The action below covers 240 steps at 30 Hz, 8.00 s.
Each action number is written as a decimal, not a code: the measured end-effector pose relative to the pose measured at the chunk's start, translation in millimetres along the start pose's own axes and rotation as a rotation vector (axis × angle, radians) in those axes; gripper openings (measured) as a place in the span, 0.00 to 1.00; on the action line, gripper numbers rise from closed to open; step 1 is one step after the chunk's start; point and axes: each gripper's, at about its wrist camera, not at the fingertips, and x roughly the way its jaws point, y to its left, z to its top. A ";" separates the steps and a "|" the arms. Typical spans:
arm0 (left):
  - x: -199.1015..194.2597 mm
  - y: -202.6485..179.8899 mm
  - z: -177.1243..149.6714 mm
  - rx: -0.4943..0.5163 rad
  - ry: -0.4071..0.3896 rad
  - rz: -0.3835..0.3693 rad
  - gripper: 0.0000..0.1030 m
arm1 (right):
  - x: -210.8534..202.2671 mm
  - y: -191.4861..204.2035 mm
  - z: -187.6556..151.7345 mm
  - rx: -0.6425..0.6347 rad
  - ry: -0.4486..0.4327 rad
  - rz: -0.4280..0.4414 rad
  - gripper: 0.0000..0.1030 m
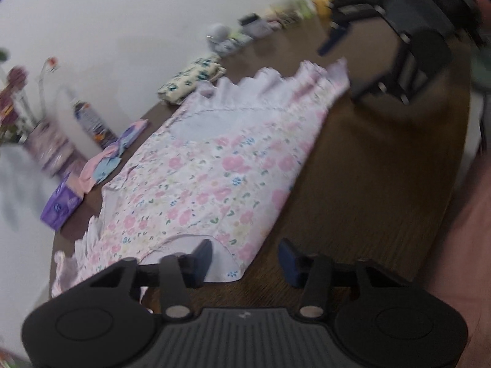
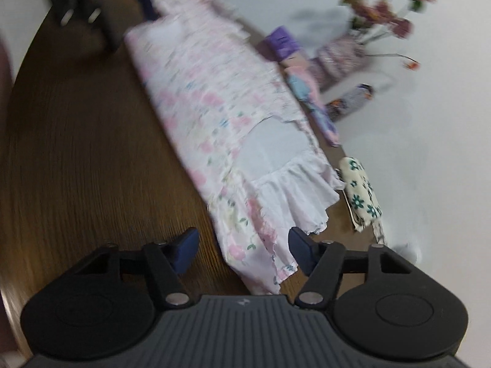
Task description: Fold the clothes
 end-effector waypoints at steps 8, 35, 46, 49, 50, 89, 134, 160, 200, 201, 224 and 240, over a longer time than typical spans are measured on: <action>15.3 -3.8 9.5 0.240 0.057 -0.013 0.20 | 13.7 11.2 -5.7 -0.265 0.044 -0.032 0.43; 88.5 117.3 46.2 0.065 0.035 0.126 0.00 | 90.7 -91.7 38.2 -0.212 -0.041 -0.069 0.01; 134.2 143.7 28.2 -0.103 0.093 0.039 0.09 | 154.2 -103.8 32.9 -0.048 -0.020 0.021 0.05; 116.6 153.7 21.3 -0.216 0.053 0.061 0.23 | 148.8 -123.3 24.8 0.136 -0.041 0.028 0.28; 108.5 157.8 19.0 -0.263 0.031 0.076 0.24 | 141.6 -133.6 18.4 0.238 -0.055 0.035 0.33; 130.7 200.3 14.4 -0.593 -0.060 -0.251 0.00 | 150.0 -200.4 -7.4 0.746 -0.051 0.247 0.42; 74.1 193.9 11.3 -0.636 -0.150 -0.081 0.23 | 119.2 -195.4 -28.0 0.971 -0.148 0.191 0.41; 134.0 143.7 21.0 -0.783 -0.140 -0.075 0.15 | 163.7 -111.8 59.6 0.968 -0.109 0.184 0.24; 128.5 141.6 14.8 -0.835 -0.133 -0.031 0.09 | 150.6 -142.9 -21.3 1.091 -0.054 0.053 0.16; 128.6 141.9 14.4 -0.842 -0.135 -0.032 0.09 | 149.5 -143.1 -22.4 1.099 -0.064 0.056 0.18; 106.3 79.7 43.2 -0.674 -0.135 -0.077 0.19 | 98.4 -80.3 40.6 0.915 -0.137 0.205 0.31; 105.5 84.6 32.9 -0.693 -0.153 -0.108 0.19 | 98.8 -85.7 13.2 0.913 -0.122 0.168 0.20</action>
